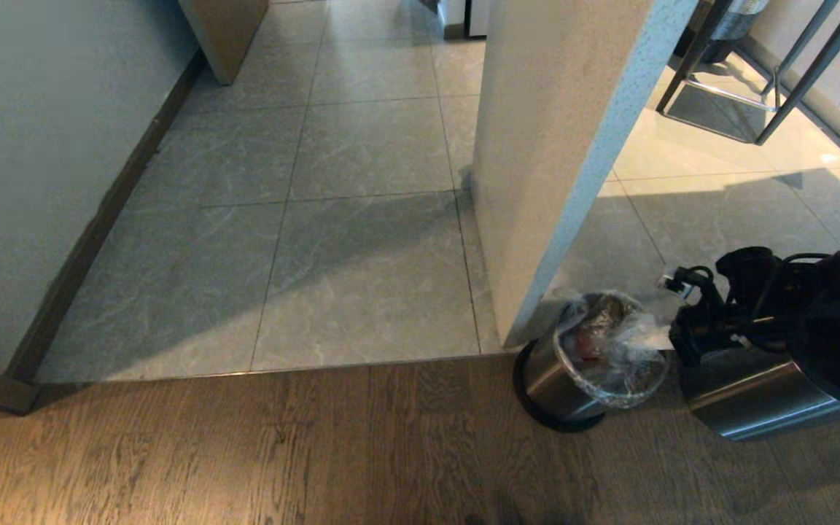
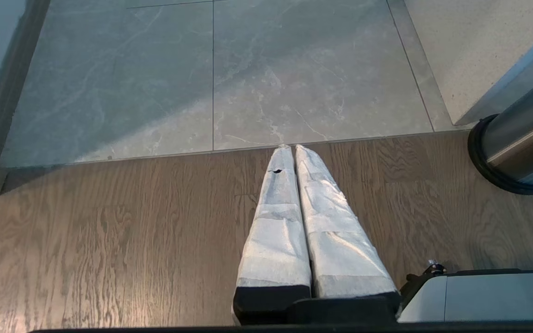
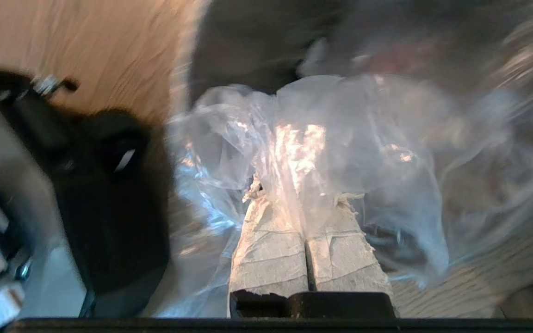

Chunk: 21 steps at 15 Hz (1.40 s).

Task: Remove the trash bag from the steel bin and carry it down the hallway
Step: Pick up the trash bag

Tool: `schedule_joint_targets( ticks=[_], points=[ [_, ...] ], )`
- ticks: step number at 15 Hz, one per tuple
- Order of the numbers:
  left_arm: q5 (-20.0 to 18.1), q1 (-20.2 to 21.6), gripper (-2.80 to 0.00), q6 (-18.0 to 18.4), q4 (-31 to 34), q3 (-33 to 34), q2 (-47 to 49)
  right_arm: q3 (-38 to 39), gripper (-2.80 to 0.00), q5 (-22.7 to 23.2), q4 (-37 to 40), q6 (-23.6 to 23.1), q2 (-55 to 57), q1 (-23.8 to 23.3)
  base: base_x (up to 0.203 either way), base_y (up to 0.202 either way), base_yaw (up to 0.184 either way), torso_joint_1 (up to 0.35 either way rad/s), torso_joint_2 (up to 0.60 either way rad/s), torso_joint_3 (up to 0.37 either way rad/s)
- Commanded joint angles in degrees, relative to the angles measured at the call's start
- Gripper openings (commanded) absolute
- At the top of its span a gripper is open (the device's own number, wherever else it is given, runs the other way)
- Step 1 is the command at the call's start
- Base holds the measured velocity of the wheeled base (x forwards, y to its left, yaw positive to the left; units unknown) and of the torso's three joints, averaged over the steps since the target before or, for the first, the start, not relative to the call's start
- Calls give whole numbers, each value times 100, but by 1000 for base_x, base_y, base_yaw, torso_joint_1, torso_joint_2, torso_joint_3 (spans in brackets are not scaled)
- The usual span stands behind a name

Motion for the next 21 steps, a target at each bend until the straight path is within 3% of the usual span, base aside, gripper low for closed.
schedule_joint_targets(
  ticks=[1,6,9,13,17,21],
  points=[
    [2,0,-280,-2,0,0,0,-398,-280,38,5,95,467,-87,0,0,0,0,0,0],
    [2,0,-280,-2,0,0,-5,-492,-280,100,-4,322,444,-135,0,0,0,0,0,0],
    [2,0,-280,-2,0,0,-1,-657,-280,105,-12,687,427,154,0,0,0,0,0,0],
    [2,0,-280,-2,0,0,0,-678,-280,121,-40,688,568,312,0,0,0,0,0,0],
    [2,0,-280,-2,0,0,0,-623,-280,-54,-1298,684,869,319,0,0,0,0,0,0],
    [2,0,-280,-2,0,0,0,-536,-280,-61,-996,913,527,278,0,0,0,0,0,0]
  ],
)
